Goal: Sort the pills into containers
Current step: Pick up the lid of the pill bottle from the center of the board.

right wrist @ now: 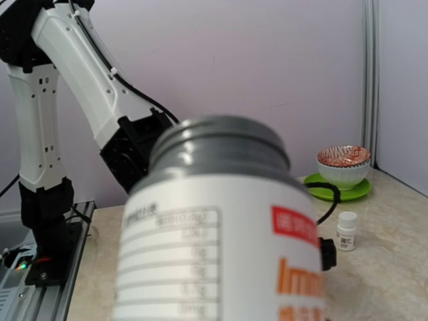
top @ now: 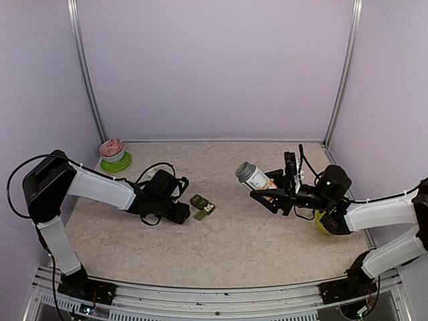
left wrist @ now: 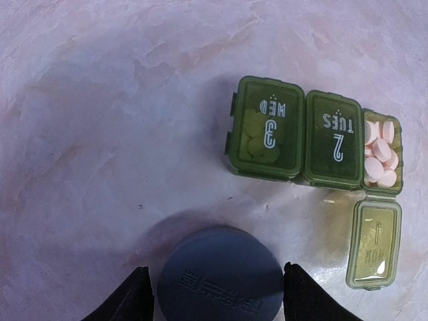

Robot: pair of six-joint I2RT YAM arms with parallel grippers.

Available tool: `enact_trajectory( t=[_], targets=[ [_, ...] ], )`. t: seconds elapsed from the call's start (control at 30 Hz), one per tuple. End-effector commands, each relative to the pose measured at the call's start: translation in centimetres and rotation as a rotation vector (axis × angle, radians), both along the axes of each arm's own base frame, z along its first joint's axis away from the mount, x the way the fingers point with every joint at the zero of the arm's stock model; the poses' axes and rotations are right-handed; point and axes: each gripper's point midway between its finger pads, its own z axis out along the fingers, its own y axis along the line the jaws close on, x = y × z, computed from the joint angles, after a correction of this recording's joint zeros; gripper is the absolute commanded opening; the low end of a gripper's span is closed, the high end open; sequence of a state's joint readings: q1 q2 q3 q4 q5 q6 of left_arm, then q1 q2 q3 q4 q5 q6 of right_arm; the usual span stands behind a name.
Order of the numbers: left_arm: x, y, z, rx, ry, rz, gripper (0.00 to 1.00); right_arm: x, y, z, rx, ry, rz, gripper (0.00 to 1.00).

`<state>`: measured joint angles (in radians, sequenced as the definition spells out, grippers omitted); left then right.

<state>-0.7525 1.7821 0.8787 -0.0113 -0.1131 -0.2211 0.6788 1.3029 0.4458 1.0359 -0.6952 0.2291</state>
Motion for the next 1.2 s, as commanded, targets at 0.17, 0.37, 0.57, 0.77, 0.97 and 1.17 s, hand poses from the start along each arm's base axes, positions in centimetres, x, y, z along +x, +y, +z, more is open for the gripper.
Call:
enact_trajectory(
  t=[0.17,0.37,0.57,0.77,0.97,1.17],
  targets=[
    [0.8,-0.3,0.2,0.014,-0.014,-0.003,0.62,-0.1,0.0,0.2,0.007,-0.005,0.01,0.31],
    [0.8,-0.4,-0.4,0.028,0.002,-0.012,0.6,-0.1,0.1,0.1,0.005,-0.003,0.013,0.31],
    [0.6,-0.3,-0.8,0.049,0.004,-0.012,0.56,0.0,0.1,0.0,0.004,-0.001,0.013,0.31],
    [0.4,-0.3,-0.5,0.073,-0.01,-0.013,0.48,0.0,0.2,-0.2,0.0,0.003,0.016,0.31],
    [0.2,-0.5,0.7,0.062,-0.031,-0.017,0.43,0.2,0.3,-0.3,-0.003,0.004,0.015,0.31],
    [0.4,-1.2,4.3,-0.022,-0.077,-0.034,0.43,0.1,0.4,-0.4,-0.01,-0.01,0.02,0.31]
  ],
)
